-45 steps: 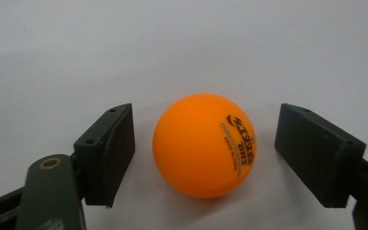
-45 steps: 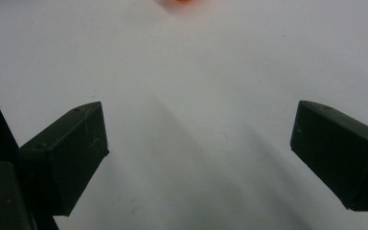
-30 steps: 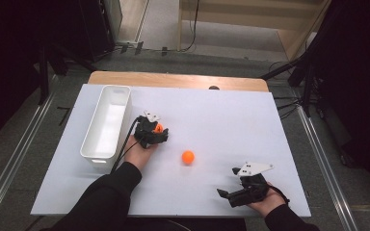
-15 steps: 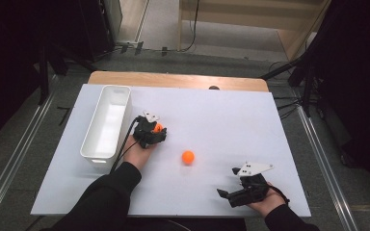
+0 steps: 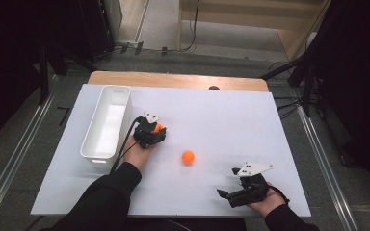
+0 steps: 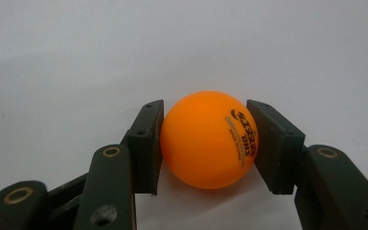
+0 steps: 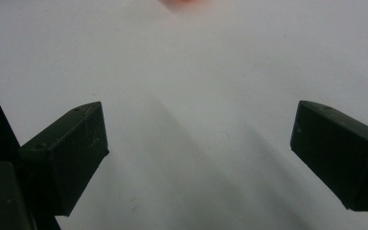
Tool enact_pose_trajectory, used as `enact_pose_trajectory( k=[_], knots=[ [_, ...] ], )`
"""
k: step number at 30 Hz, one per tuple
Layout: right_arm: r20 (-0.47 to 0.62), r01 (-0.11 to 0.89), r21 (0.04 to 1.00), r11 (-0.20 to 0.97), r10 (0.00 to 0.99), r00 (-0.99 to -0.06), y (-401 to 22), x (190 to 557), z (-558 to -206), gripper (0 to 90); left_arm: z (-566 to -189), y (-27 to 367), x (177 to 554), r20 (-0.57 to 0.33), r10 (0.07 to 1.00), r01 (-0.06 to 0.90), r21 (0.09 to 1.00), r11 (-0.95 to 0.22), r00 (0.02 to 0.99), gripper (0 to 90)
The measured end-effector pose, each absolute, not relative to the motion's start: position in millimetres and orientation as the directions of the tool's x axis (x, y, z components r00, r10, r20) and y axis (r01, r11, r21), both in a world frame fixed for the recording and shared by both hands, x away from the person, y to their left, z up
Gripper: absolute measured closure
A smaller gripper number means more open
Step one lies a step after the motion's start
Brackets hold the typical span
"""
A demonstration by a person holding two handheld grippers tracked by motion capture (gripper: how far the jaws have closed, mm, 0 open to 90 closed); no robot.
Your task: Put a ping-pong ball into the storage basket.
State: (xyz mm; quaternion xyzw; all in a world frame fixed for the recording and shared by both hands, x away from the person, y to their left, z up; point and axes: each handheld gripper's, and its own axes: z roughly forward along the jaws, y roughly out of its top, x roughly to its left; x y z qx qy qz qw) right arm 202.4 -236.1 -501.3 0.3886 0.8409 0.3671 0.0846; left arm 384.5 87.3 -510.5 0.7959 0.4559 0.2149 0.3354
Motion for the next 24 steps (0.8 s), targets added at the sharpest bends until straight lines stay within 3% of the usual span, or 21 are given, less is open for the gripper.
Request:
enact_pose_trajectory(
  k=[24],
  knots=[
    [0.141, 0.588, 0.683, 0.434, 0.711, -0.689, -236.2, 202.5, -501.4, 4.3, -505.5, 86.0, 381.0, 0.033, 0.861, 0.554, 0.753, -0.355, 0.507, 50.1]
  ],
)
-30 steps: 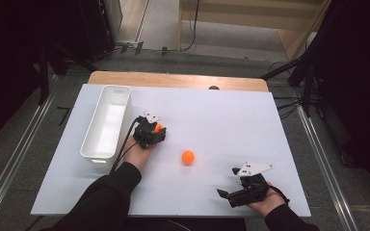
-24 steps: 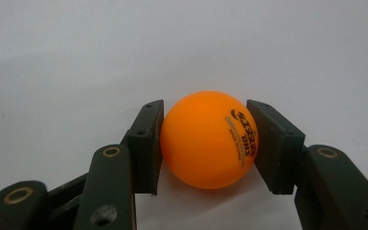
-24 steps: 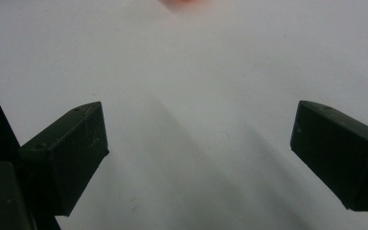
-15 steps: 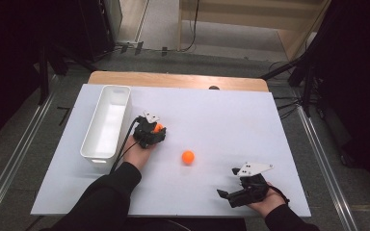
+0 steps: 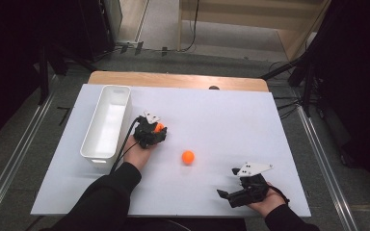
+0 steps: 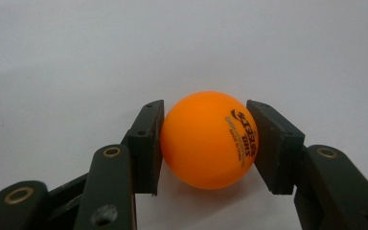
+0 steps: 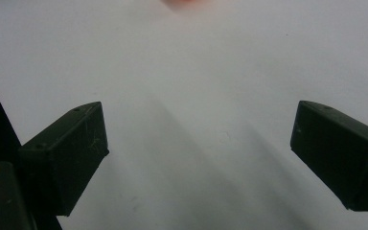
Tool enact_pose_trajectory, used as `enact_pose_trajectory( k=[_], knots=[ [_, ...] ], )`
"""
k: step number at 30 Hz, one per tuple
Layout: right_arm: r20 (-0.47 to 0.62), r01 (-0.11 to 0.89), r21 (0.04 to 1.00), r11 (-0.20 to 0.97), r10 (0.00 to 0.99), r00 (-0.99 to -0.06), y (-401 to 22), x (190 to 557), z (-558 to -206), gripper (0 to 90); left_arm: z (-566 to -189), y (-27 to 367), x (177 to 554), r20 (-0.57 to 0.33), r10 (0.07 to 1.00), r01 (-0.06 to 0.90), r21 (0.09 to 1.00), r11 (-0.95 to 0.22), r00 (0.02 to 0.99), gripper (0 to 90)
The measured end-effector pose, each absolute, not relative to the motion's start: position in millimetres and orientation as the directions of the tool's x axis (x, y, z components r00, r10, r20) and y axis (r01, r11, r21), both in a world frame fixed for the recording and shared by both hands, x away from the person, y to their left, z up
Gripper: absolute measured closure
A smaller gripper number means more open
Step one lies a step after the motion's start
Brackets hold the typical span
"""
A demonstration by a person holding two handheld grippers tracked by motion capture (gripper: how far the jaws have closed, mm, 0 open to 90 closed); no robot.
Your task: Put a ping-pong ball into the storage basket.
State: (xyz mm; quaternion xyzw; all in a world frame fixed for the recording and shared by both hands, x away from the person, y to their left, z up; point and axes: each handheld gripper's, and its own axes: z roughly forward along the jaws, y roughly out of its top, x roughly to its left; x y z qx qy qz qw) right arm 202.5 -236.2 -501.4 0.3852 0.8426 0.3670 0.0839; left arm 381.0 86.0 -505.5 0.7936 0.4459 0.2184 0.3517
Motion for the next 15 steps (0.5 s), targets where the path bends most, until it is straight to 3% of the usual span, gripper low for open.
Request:
enact_pose_trajectory(
  k=[15],
  knots=[
    [0.140, 0.588, 0.682, 0.436, 0.711, -0.689, -235.9, 202.4, -501.4, 4.3, -495.9, 81.2, 373.1, 0.005, 0.842, 0.528, 0.777, -0.343, 0.539, 50.1]
  ],
)
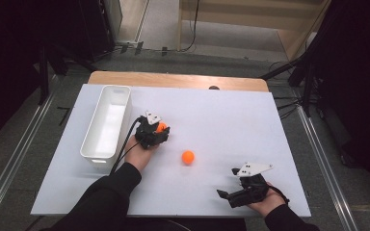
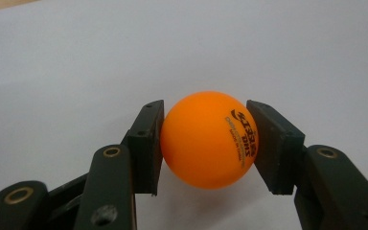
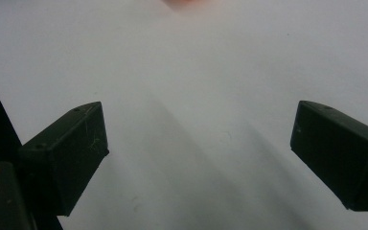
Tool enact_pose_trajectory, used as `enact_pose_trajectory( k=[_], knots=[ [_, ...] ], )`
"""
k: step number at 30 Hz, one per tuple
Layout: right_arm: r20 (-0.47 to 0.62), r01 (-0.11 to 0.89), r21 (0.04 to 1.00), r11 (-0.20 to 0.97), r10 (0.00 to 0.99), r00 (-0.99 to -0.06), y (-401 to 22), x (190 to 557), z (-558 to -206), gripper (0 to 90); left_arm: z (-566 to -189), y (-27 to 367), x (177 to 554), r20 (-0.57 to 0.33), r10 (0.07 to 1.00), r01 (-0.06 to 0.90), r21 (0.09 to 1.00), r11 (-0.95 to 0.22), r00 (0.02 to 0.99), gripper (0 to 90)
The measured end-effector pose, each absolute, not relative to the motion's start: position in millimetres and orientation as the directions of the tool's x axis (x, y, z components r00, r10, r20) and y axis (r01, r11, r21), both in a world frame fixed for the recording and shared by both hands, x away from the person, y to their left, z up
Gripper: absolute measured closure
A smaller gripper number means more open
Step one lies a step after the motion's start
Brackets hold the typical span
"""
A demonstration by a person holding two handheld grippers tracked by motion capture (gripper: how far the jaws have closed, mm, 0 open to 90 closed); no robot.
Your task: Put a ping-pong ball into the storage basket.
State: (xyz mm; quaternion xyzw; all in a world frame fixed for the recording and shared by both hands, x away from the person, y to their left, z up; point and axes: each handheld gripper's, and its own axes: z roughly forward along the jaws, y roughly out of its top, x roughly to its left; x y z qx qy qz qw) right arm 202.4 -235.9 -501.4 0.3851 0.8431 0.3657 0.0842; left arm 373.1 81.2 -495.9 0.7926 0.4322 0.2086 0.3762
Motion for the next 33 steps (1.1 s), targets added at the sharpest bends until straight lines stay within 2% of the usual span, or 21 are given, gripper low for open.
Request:
enact_pose_trajectory(
  k=[33],
  knots=[
    [0.133, 0.584, 0.680, 0.444, 0.708, -0.694, -235.5, 202.6, -501.8, 4.3, -464.3, 85.8, 361.1, -0.098, 0.785, 0.561, 0.753, -0.343, 0.612, 50.2]
  ],
)
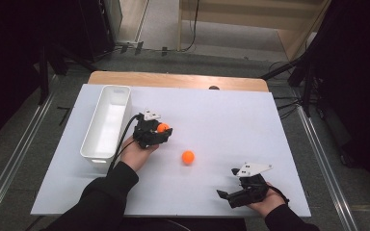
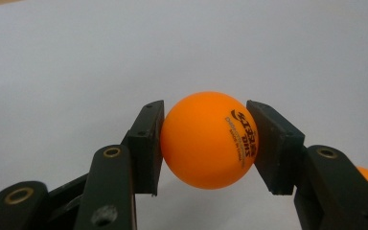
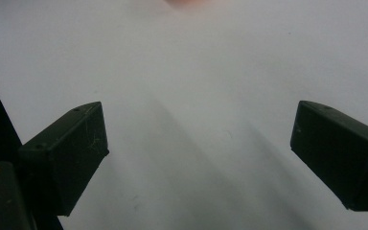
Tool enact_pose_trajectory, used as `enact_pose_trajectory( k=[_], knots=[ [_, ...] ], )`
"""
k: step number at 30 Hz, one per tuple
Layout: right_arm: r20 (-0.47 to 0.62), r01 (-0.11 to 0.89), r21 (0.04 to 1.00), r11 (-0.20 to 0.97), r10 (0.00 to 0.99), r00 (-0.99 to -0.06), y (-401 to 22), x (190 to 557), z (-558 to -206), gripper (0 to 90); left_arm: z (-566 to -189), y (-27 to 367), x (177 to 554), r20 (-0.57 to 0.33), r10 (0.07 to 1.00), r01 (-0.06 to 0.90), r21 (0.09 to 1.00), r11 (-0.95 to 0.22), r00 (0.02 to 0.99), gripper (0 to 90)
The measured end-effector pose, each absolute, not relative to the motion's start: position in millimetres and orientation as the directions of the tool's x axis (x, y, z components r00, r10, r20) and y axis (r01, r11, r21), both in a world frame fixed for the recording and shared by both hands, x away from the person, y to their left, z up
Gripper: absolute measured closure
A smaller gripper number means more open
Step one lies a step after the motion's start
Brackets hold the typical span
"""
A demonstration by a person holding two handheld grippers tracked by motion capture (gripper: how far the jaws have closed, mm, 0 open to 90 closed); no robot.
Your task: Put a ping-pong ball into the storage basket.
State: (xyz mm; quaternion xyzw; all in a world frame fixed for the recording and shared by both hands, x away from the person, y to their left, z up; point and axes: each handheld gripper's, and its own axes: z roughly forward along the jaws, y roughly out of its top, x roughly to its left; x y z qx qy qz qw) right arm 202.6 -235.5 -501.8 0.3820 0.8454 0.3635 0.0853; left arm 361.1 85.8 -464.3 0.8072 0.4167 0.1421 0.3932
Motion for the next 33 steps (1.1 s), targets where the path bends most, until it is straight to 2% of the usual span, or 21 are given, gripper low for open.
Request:
enact_pose_trajectory(
  k=[33],
  knots=[
    [0.134, 0.587, 0.675, 0.446, 0.708, -0.693, -235.1, 202.4, -502.2, 4.3, -438.8, 94.8, 354.6, -0.133, 0.759, 0.574, 0.739, -0.353, 0.638, 50.5]
  ],
)
